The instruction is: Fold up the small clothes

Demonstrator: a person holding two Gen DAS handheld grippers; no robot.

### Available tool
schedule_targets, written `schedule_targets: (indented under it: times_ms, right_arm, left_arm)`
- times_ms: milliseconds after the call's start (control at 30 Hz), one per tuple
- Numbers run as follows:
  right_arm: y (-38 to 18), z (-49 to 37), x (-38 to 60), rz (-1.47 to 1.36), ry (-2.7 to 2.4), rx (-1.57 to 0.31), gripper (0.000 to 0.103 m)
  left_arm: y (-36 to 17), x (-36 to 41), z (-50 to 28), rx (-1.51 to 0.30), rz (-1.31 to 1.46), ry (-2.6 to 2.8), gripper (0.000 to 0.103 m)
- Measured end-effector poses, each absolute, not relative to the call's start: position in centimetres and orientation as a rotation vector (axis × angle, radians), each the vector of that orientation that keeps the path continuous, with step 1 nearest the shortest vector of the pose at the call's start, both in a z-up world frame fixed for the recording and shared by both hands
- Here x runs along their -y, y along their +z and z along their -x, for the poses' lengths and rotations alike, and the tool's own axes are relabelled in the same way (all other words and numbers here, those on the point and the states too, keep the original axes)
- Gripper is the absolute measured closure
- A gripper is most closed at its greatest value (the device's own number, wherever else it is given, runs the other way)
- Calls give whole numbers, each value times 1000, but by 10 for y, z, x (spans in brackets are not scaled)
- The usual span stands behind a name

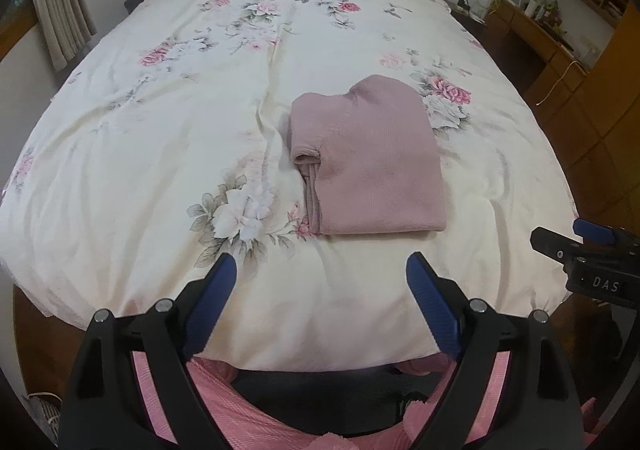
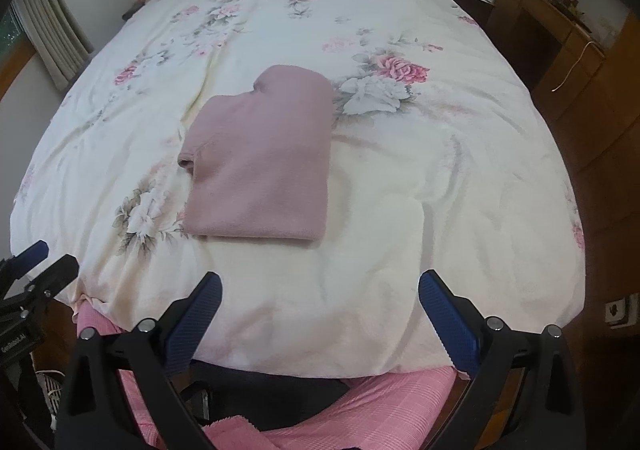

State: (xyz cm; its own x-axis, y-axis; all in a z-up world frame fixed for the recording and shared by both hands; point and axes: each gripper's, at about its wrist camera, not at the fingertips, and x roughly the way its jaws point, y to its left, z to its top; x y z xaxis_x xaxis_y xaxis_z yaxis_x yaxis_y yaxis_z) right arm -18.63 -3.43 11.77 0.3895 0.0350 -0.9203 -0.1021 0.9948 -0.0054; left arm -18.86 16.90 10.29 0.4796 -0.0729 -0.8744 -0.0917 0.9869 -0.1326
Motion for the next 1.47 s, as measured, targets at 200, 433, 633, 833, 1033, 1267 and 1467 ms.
schedule_targets:
  times_ms: [200, 433, 633, 833, 1033, 1267, 1467]
  right_arm:
    - [122, 187, 38, 59, 94, -1159, 4]
    - [126, 185, 39, 60, 94, -1153, 4]
    - [127, 183, 43, 60, 95, -1144, 4]
    - [130, 180, 45, 92, 66, -1099, 4]
    - [129, 178, 49, 91, 58, -1090, 4]
    - [123, 177, 52, 65, 65, -1122, 4]
    - [120, 178, 51, 67, 55, -1131, 4]
  left_arm:
    - [107, -165, 191, -1054, 142, 22, 17]
    - [108, -157, 187, -1053, 113, 21, 17]
    - [108, -152, 185, -1056, 103, 20, 17]
    - [107, -148, 184, -1057, 90, 21, 17]
    - [107, -148, 183, -1059, 92, 20, 16]
    - [106, -146, 182, -1056, 93, 16, 16]
    - [105, -142, 180, -1059, 91, 17, 16]
